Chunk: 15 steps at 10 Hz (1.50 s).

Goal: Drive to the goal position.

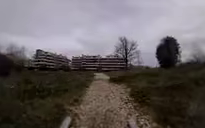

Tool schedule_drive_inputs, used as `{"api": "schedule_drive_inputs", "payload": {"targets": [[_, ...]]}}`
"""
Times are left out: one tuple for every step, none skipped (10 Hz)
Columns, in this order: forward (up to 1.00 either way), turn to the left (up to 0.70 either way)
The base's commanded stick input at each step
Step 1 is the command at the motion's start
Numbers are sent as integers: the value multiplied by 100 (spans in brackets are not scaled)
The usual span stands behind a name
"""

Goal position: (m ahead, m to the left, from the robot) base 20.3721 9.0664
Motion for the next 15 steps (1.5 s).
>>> {"api": "schedule_drive_inputs", "payload": {"targets": [[50,0],[50,0],[50,0],[50,0],[50,0],[50,0],[50,0],[50,0],[50,0],[50,0],[50,0],[50,0],[50,0],[50,0],[50,0]]}}
